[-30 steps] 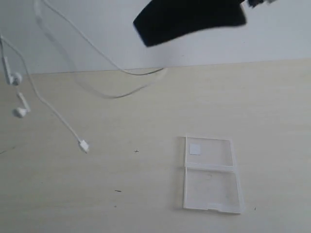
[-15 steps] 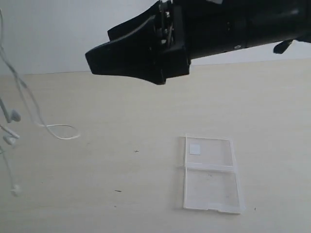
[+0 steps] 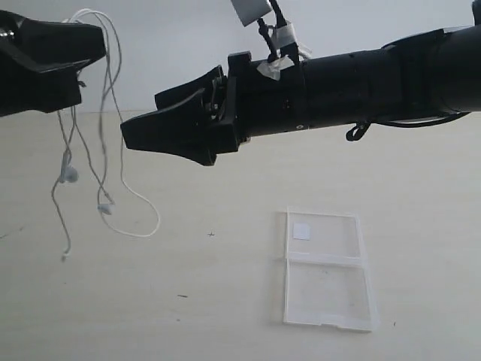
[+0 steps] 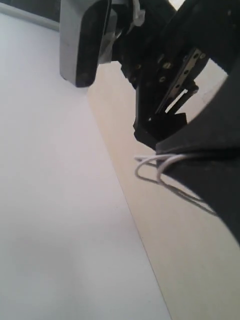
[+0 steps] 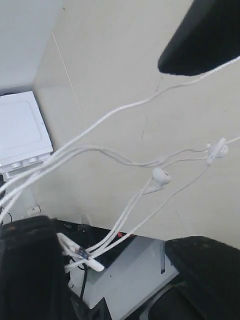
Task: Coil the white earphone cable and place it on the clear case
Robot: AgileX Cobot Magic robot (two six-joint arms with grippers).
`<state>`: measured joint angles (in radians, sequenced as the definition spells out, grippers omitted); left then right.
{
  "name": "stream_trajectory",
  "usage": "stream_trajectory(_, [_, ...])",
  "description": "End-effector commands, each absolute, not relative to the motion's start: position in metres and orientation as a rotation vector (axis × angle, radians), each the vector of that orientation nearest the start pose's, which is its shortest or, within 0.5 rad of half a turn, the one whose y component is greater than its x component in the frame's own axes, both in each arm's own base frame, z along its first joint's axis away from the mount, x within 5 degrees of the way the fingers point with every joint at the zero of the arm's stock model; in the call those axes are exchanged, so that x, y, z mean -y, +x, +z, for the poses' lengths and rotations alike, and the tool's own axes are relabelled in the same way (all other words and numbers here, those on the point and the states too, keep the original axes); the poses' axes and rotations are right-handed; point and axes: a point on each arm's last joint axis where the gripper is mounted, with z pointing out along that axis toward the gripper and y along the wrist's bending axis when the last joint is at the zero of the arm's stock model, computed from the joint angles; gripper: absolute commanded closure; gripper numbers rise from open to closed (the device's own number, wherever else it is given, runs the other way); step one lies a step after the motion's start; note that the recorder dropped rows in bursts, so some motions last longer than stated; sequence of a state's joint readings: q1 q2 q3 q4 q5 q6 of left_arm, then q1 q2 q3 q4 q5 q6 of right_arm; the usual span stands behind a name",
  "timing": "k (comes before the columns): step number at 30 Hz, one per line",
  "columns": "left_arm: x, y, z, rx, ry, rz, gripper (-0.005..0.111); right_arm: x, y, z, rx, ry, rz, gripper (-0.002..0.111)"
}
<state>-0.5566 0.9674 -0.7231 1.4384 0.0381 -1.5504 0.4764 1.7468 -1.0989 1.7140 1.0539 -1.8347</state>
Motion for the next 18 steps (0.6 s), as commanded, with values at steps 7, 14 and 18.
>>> stream_trajectory(7, [0.122, 0.185, 0.356, -1.679, 0.432, -0.539, 0.107, -0.233, 0.28, 0.266, -1.518, -1.128, 1.296, 0.025])
stream_trajectory(14, [0.131, 0.194, 0.361, -1.675, 0.457, -0.577, 0.107, -0.24, 0.272, 0.268, -1.485, -1.161, 1.34, 0.025])
stream_trajectory(18, [0.135, 0.2, 0.359, -1.688, 0.459, -0.575, 0.107, -0.254, 0.26, 0.266, -1.441, -1.229, 1.325, 0.025])
